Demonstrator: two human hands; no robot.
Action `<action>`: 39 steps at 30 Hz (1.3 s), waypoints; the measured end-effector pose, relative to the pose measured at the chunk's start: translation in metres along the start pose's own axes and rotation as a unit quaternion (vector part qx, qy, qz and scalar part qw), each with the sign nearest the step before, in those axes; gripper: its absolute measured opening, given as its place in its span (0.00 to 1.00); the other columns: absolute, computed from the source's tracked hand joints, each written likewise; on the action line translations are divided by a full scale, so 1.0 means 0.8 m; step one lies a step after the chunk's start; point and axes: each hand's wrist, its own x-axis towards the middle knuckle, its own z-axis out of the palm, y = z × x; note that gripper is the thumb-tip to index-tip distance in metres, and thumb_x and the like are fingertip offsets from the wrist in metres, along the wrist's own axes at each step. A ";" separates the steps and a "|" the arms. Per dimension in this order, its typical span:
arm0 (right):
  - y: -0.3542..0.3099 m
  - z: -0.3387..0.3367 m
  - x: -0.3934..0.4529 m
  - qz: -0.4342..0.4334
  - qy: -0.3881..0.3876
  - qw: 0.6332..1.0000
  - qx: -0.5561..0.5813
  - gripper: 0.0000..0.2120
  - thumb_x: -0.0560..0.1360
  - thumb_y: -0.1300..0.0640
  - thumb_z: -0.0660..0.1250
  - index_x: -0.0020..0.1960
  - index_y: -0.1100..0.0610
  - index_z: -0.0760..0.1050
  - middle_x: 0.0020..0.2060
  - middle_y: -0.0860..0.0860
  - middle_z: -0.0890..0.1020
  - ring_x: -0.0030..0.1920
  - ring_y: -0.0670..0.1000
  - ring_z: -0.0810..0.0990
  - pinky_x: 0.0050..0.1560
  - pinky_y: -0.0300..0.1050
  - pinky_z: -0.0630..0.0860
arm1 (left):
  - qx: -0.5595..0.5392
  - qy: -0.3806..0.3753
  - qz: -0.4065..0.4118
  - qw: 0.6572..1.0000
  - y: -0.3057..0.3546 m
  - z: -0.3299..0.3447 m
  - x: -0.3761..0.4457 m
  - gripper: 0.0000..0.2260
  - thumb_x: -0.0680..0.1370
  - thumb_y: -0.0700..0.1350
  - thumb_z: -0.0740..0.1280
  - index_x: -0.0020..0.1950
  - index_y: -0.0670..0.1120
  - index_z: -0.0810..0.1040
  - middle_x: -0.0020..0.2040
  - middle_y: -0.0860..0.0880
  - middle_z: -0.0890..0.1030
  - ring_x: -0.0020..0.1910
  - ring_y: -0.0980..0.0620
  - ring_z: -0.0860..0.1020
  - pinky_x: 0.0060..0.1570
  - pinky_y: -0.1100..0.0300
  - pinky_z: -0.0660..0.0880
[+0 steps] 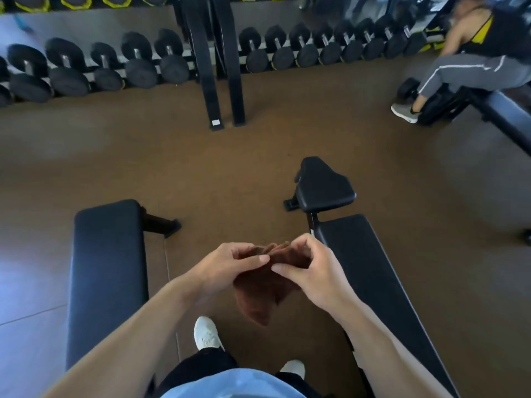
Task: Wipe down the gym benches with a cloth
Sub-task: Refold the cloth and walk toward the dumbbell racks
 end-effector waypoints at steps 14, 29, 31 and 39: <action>-0.131 0.152 0.136 0.030 -0.021 0.998 0.055 0.05 0.74 0.55 0.79 0.48 0.50 0.85 0.45 0.48 0.89 0.50 0.48 0.87 0.57 0.49 0.83 | -0.222 0.149 0.028 0.963 0.004 -0.193 -0.005 0.08 0.81 0.47 0.69 0.57 0.47 0.85 0.55 0.38 0.86 0.57 0.40 0.84 0.64 0.43 0.77; -0.197 0.203 0.225 0.017 -0.269 0.963 0.005 0.04 0.80 0.62 0.72 0.53 0.55 0.81 0.46 0.49 0.89 0.49 0.46 0.87 0.55 0.43 0.82 | -0.281 0.339 -0.010 0.898 0.005 -0.268 0.006 0.09 0.83 0.53 0.66 0.54 0.53 0.85 0.50 0.51 0.88 0.54 0.48 0.85 0.61 0.48 0.80; -0.204 0.197 0.242 0.022 -0.372 0.927 -0.040 0.07 0.79 0.61 0.73 0.53 0.50 0.84 0.49 0.50 0.90 0.54 0.50 0.88 0.63 0.51 0.81 | -0.253 0.351 -0.014 0.902 0.014 -0.271 0.012 0.11 0.83 0.55 0.65 0.54 0.53 0.85 0.49 0.51 0.88 0.53 0.48 0.86 0.59 0.48 0.81; -0.212 0.169 0.357 -0.054 -0.283 0.957 -0.029 0.06 0.75 0.60 0.78 0.52 0.59 0.84 0.46 0.49 0.90 0.50 0.49 0.89 0.61 0.52 0.82 | -0.184 0.337 0.031 0.923 0.066 -0.266 0.061 0.10 0.82 0.54 0.67 0.54 0.51 0.85 0.49 0.45 0.88 0.51 0.42 0.86 0.59 0.42 0.81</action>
